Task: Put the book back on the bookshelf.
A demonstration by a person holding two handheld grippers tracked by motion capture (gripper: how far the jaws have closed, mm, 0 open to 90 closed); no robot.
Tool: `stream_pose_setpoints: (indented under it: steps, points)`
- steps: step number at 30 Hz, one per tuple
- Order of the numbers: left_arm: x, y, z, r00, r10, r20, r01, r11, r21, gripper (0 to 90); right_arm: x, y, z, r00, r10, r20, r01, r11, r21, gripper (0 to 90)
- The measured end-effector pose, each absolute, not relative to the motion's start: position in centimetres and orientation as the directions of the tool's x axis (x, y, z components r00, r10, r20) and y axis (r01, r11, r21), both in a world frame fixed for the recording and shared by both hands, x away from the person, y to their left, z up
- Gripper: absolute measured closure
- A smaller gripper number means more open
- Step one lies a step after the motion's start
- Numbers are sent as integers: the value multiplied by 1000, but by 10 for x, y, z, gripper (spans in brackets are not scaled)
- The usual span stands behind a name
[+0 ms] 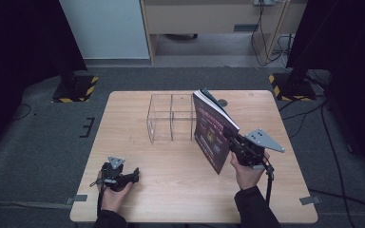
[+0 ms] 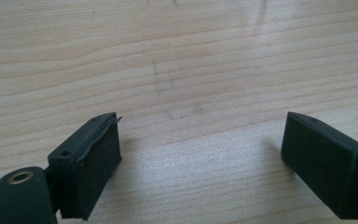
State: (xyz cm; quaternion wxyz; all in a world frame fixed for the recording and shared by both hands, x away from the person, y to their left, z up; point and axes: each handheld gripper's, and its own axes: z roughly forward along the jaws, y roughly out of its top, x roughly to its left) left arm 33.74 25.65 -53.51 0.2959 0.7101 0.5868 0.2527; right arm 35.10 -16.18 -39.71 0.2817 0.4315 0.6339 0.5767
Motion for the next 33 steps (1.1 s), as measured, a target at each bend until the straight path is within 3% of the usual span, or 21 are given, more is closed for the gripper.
stream_pose_setpoints:
  steps: [33]
  points:
    - [338, 257, -535, 184, 983, 12, 684, -137, 717, 107, 409, -135, -390, -368, 921, 124, 141, -77, 987, 844]
